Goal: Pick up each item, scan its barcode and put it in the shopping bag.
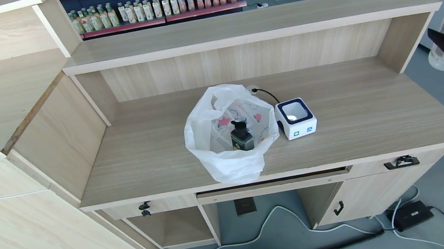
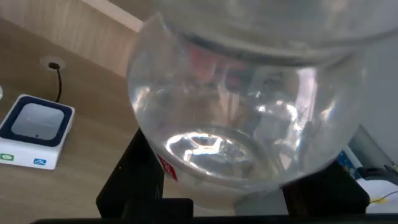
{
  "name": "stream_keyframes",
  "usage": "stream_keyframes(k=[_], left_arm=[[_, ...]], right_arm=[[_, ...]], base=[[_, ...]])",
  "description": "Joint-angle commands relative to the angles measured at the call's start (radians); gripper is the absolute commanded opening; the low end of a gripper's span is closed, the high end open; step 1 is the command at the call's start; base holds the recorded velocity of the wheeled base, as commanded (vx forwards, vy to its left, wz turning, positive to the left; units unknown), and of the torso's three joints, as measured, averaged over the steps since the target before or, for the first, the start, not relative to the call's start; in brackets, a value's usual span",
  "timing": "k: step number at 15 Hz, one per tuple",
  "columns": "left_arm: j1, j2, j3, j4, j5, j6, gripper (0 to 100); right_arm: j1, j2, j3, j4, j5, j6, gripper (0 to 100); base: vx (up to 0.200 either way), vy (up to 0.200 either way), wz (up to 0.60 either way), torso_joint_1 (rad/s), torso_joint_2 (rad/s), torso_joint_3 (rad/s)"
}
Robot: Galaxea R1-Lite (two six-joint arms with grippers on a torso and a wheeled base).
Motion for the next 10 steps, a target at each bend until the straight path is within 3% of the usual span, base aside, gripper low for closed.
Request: stream_keyframes(k=[1,6,10], left_arm=[[0.000,0.000,0.000,-0.001,0.000,0.000,100],[0.000,0.000,0.000,-0.001,0.000,0.000,100],[0.000,0.000,0.000,-0.001,0.000,0.000,100]], right_arm=[[-0.016,0.117,0.014,-0.055,-0.001,-0.029,0],[-0.017,0.191,0.002,-0.109,0.004,-0.104,0],[-0.025,0.263,-0.082,-0.100,0.010,-0.158,0]], base=[[0.000,0.000,0.00,0.000,0.00,0.000],[0.000,0.000,0.00,0.000,0.00,0.000],[0.000,0.000,0.60,0.000,0.00,0.000]])
